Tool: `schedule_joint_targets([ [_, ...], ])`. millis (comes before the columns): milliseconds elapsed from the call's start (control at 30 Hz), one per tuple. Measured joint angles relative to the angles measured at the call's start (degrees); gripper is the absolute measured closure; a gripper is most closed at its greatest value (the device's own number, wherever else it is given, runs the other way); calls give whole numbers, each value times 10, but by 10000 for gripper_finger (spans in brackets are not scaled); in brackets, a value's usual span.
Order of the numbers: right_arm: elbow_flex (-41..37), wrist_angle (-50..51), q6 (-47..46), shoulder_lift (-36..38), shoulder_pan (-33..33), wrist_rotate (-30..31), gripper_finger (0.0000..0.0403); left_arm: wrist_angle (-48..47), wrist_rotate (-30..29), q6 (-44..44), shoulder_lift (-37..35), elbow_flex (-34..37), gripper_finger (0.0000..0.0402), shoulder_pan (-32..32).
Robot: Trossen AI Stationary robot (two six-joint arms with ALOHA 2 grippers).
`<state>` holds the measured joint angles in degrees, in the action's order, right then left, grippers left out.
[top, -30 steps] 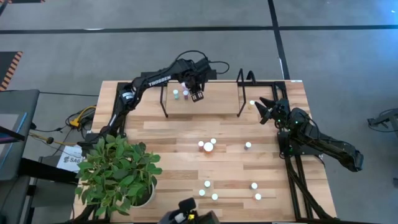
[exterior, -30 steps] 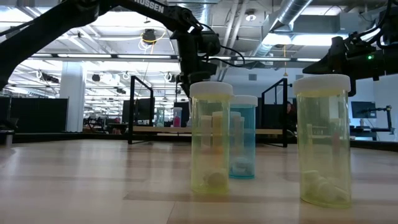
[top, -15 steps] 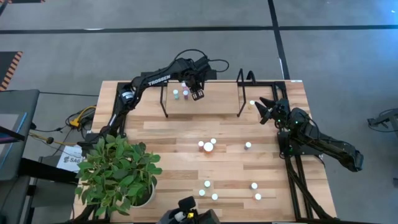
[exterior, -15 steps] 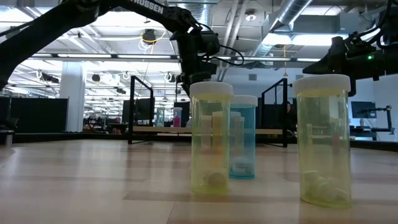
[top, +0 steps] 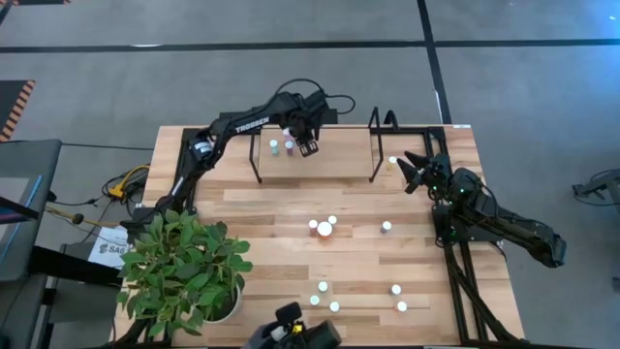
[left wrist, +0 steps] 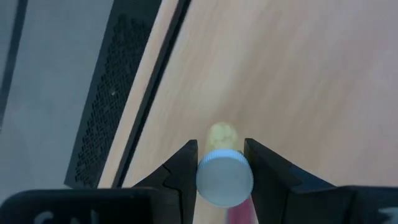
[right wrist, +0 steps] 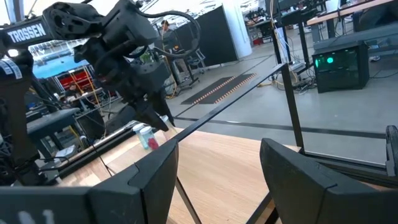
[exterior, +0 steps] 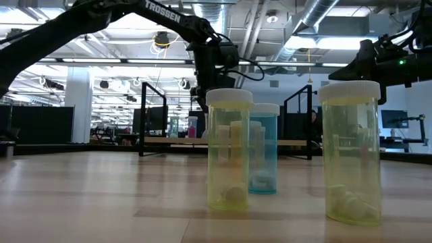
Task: Pick and place medicine bottles onto shelf by color
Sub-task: Put the yellow pill bottle on the shelf
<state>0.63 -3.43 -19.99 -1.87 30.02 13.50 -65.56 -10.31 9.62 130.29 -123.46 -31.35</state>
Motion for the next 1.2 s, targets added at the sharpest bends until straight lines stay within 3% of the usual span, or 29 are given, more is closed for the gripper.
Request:
schedule_joint_targets([
  [833, 0, 0, 0, 0, 0, 0, 154, 5, 5, -21, 12, 0, 303, -17],
  [1200, 0, 0, 0, 0, 0, 0, 154, 8, 10, -24, 12, 0, 286, -17],
])
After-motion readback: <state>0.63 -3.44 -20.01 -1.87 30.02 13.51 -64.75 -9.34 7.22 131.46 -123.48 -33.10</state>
